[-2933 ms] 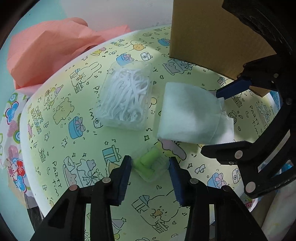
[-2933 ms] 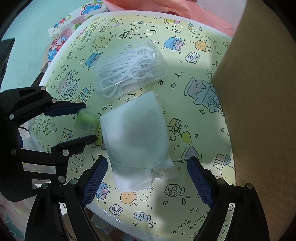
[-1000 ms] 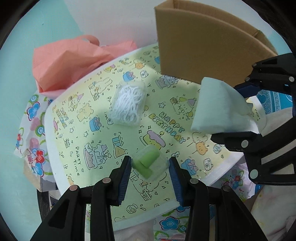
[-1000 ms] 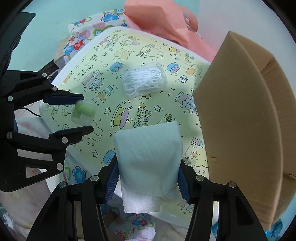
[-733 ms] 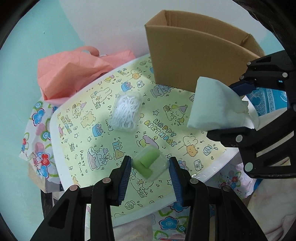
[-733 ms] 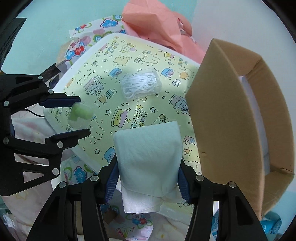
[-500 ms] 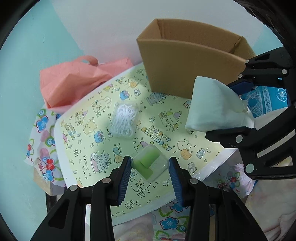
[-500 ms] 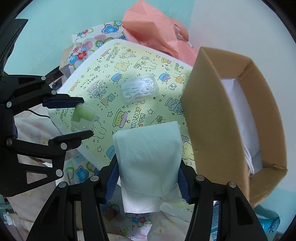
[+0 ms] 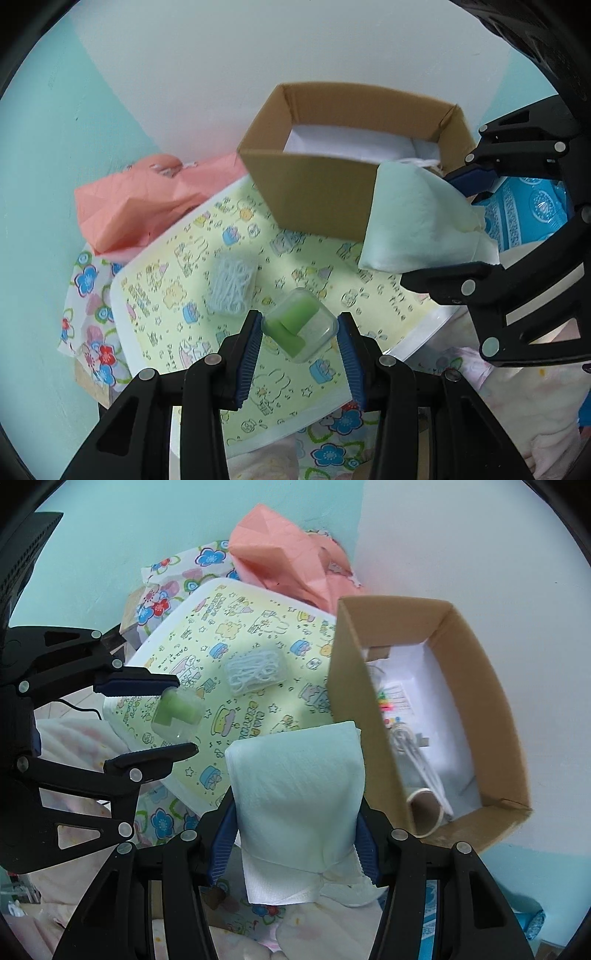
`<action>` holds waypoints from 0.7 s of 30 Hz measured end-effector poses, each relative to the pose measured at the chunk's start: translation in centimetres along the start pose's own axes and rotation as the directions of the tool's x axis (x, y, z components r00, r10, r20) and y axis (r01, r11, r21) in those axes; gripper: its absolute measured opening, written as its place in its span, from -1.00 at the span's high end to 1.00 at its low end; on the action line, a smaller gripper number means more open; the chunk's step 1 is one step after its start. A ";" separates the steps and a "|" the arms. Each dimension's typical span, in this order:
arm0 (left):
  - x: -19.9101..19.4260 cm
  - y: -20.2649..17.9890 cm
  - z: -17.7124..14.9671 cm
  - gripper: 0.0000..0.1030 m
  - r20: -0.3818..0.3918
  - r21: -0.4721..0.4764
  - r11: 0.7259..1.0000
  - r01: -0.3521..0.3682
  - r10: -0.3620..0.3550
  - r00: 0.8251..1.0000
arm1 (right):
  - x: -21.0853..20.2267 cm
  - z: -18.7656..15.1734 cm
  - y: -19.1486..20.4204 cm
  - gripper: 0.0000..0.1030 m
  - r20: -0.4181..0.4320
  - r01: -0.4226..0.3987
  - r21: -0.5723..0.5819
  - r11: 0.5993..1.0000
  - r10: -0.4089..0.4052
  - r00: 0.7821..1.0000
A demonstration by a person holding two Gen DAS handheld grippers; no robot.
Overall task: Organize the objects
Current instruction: 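Carry the earplug case with the left tool while the right tool carries the tissue pack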
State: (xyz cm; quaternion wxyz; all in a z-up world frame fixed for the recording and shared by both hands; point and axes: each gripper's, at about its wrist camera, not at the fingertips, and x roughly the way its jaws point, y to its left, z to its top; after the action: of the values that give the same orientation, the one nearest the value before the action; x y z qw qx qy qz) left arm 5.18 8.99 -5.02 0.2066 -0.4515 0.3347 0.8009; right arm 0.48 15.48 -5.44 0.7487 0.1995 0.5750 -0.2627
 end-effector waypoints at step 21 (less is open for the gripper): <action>-0.6 -2.5 5.7 0.18 0.045 0.111 0.992 0.056 -0.061 0.997 | -2.4 -0.2 -5.5 -0.14 0.005 0.004 0.057 0.998 -0.005 1.000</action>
State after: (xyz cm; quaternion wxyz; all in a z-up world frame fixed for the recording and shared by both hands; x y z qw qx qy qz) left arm 3.77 14.78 -3.29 0.2623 -0.4297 0.3597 0.7856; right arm -3.51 11.69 -3.17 0.7435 0.2187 0.5660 -0.2812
